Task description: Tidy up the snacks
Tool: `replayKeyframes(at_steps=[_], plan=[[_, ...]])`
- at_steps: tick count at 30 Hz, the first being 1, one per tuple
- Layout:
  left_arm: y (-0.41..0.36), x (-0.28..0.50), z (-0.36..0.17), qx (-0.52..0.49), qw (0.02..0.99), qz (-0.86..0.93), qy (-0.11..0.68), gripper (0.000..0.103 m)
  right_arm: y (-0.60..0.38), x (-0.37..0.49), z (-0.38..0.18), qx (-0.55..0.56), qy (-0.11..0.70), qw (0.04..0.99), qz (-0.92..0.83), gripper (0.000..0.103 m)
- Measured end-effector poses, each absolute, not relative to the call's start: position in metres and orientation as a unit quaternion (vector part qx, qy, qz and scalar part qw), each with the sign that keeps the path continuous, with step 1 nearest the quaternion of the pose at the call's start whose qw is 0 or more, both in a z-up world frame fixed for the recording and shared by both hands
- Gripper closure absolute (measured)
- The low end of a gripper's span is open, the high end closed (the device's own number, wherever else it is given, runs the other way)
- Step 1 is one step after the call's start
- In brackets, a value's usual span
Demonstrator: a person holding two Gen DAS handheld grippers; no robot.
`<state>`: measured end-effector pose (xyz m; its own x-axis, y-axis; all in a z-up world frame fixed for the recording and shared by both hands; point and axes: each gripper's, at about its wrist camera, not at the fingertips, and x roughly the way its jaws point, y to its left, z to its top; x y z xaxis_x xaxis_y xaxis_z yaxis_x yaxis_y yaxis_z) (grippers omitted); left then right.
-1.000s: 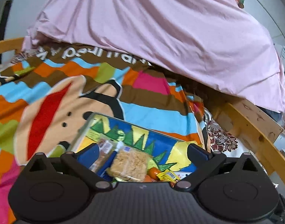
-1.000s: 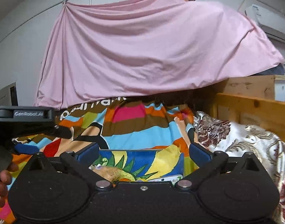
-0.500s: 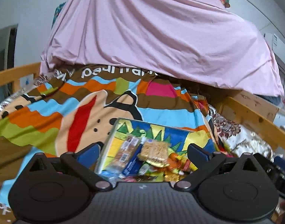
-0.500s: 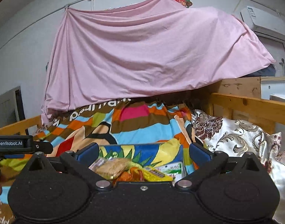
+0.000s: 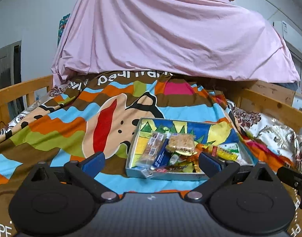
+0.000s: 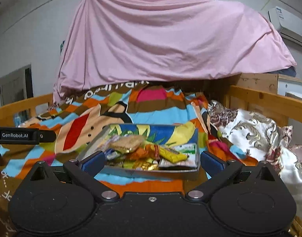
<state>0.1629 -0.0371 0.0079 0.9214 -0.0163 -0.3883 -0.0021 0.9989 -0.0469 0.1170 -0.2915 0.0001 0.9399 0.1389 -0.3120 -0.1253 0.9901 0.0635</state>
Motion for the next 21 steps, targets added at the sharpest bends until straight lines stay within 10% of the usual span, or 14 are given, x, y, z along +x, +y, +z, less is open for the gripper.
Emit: replayKeyframes(at_steps=[21], plan=[[-0.034, 0.154, -0.021, 0.022, 0.977, -0.012, 0.211, 0.001, -0.288, 0.120, -0.013, 0.017, 0.189, 0.979, 0.067, 0.001]])
